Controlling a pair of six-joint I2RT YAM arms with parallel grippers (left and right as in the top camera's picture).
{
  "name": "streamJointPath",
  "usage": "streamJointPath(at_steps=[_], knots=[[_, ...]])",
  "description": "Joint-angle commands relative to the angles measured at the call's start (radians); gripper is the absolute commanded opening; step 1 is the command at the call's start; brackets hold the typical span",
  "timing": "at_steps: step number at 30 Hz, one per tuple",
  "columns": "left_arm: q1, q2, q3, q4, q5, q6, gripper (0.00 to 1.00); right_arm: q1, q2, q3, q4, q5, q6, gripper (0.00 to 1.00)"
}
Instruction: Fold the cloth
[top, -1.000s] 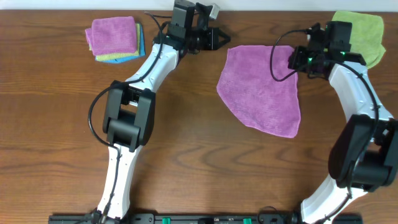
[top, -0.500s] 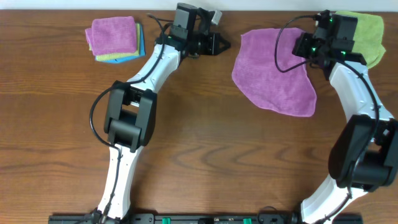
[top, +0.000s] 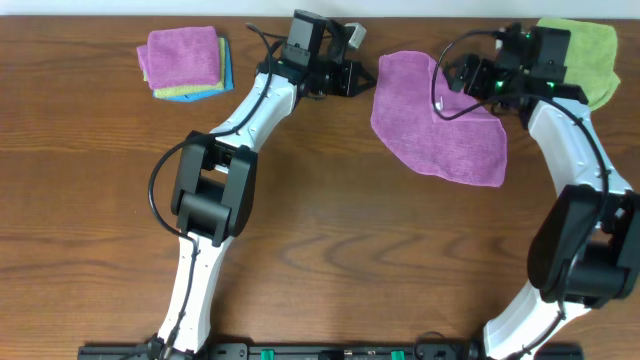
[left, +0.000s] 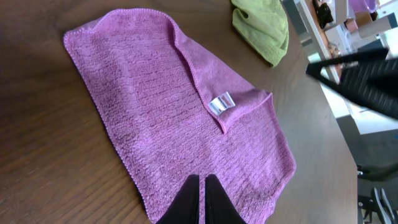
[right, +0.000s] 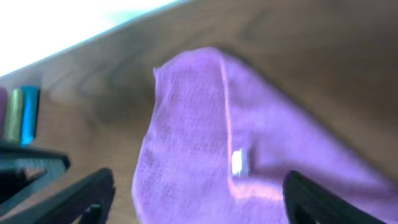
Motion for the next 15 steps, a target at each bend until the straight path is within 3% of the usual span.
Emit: streamJointPath(at_steps=[1,2,4,6,10,15], knots=[[-0.002,-0.008,0.01,-0.003,-0.003,0.022,0.06,0.023,-0.036,0.018,-0.066,-0.04,-0.007,0.65],[-0.006,-0.008,0.01,-0.003,-0.003,0.022,0.06,0.027,-0.036,0.017,-0.091,-0.037,-0.008,0.5],[-0.022,-0.008,0.01,-0.003,-0.002,0.022,0.06,0.043,-0.036,0.017,-0.15,0.032,-0.048,0.4],[-0.039,-0.007,0.01,-0.002,-0.003,0.027,0.06,0.053,-0.036,0.017,-0.178,0.134,-0.052,0.38],[-0.07,0.008,0.01,0.0,-0.011,0.029,0.06,0.055,-0.036,0.017,-0.232,0.192,-0.057,0.02],[-0.093,0.036,0.01,-0.003,-0.009,0.021,0.06,0.055,-0.036,0.017,-0.308,0.197,-0.061,0.02]])
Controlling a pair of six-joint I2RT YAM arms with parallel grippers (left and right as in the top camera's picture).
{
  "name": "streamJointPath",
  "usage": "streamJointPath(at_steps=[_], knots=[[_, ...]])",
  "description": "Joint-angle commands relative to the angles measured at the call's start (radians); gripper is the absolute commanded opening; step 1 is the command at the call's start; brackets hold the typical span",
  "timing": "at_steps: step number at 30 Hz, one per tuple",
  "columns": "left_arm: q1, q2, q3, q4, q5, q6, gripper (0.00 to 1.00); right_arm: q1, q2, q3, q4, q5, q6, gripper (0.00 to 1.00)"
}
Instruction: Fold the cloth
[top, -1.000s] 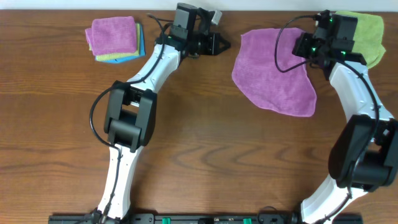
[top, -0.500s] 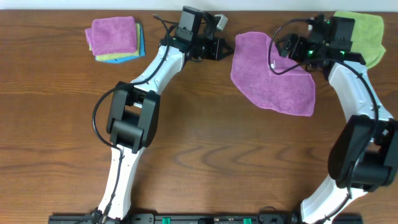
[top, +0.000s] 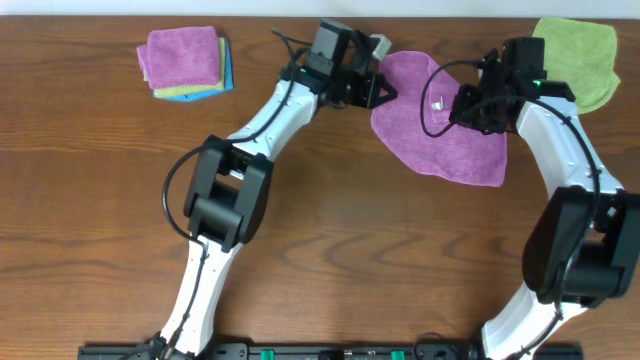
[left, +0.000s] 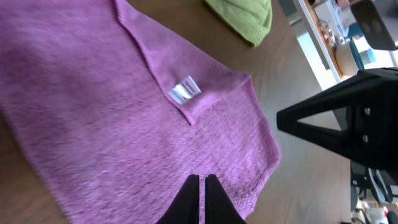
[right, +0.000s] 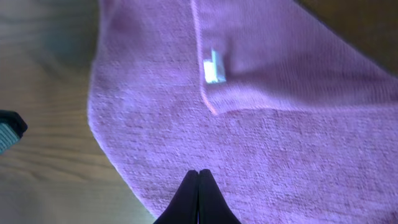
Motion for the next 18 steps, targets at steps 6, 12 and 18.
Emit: streamJointPath(at_steps=[6,12,18], knots=[[-0.026,0.034,0.01,-0.082,-0.043,0.057,0.06,0.004,-0.031,0.014,-0.119,0.094,-0.03,0.02],[-0.037,0.034,0.01,-0.173,-0.081,0.12,0.06,0.005,-0.028,0.001,-0.137,0.113,-0.031,0.02],[-0.042,0.034,0.009,-0.183,-0.105,0.121,0.06,0.005,0.011,-0.05,-0.092,0.141,-0.031,0.01]])
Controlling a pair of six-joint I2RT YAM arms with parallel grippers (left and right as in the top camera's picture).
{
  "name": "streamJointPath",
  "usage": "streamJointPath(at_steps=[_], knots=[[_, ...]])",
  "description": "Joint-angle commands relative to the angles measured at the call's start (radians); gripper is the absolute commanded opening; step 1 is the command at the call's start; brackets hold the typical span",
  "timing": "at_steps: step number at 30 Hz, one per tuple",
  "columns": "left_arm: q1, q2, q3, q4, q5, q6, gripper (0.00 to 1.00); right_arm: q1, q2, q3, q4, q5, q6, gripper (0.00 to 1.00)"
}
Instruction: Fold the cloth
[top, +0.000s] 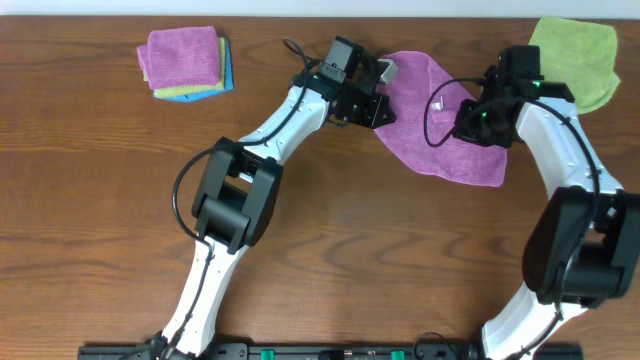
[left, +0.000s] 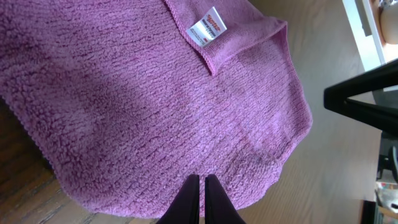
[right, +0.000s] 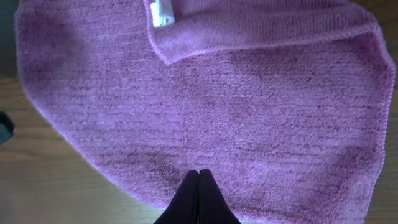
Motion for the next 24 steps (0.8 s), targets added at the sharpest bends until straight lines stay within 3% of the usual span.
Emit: streamJointPath(at_steps=[1,11,24], knots=[[-0.006,0.021,0.009,-0.005,-0.024,0.029,0.06,0.005,0.018,-0.038,0.022,0.029,-0.015,0.01],[-0.019,0.048,0.0,-0.004,-0.031,0.032,0.06,0.023,0.083,-0.044,0.088,0.028,-0.014,0.02],[-0.024,0.053,0.0,0.01,-0.265,0.051,0.06,0.058,0.121,-0.047,0.132,0.035,-0.01,0.02]])
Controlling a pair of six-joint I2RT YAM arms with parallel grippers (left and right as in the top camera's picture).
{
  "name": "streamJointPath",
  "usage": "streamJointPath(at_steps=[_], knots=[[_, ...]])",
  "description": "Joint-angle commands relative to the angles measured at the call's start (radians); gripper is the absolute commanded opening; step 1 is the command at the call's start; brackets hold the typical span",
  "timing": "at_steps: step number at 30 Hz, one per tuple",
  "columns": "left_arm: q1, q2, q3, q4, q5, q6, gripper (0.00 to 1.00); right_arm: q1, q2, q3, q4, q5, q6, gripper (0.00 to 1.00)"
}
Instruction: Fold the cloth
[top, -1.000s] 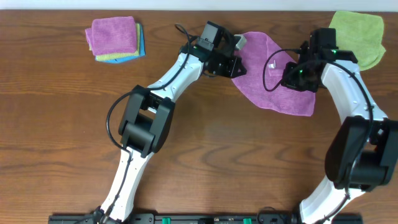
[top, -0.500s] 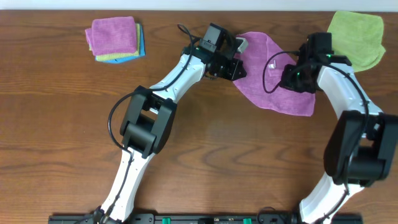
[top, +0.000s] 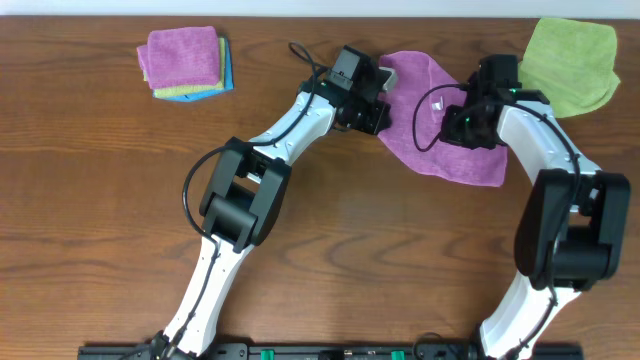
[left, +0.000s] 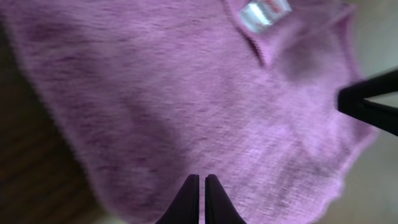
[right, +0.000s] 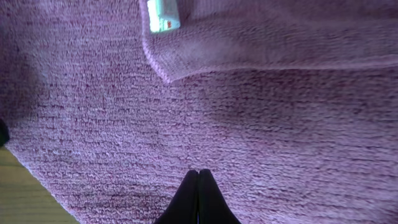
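Note:
A purple cloth (top: 470, 165) lies spread on the wooden table at the back, right of centre. One corner flap (right: 280, 37) is turned over, with a white label (right: 163, 15) beside it. My left gripper (top: 372, 108) is shut and low over the cloth's left edge; in the left wrist view its tips (left: 201, 178) point at the purple pile (left: 186, 93). My right gripper (top: 455, 125) is shut too, and its tips (right: 198, 172) are close against the cloth just below the flap.
A rumpled green cloth (top: 570, 60) lies at the back right corner, next to the right arm. A stack of folded cloths (top: 185, 60), purple on top, sits at the back left. Bare wood (top: 330, 240) runs along the front.
Both shut grippers have come closer to the purple cloth, which fills more of each wrist view. The right one has shifted a little left. The cloth lies as it did.
At first my left gripper was shut to the left of the cloth, and my right gripper was open above the cloth's right side. Then both were shut over the cloth. Later they were lower, and now they are close against it from both sides.

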Motion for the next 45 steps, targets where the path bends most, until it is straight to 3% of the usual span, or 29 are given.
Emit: streamJointPath(at_steps=[1,12,23,28,39,45], knots=[[-0.001,0.014,0.0,0.005,-0.113,0.021,0.06,0.016,0.04,-0.006,-0.003,0.014,-0.01,0.01],[-0.026,0.026,0.0,0.067,-0.144,0.021,0.06,0.045,0.049,-0.006,-0.014,0.048,0.017,0.01],[-0.044,0.061,0.0,-0.001,-0.145,0.022,0.06,0.046,0.049,-0.007,-0.103,0.214,0.02,0.02],[-0.037,0.06,0.0,-0.129,-0.223,0.042,0.06,0.045,0.049,-0.007,-0.173,0.236,0.02,0.01],[0.023,0.046,0.001,-0.438,-0.227,0.081,0.06,0.045,0.049,-0.007,-0.233,0.267,0.04,0.01],[0.05,-0.016,0.001,-0.577,-0.35,0.082,0.06,0.045,0.048,-0.006,-0.241,0.265,0.069,0.02]])
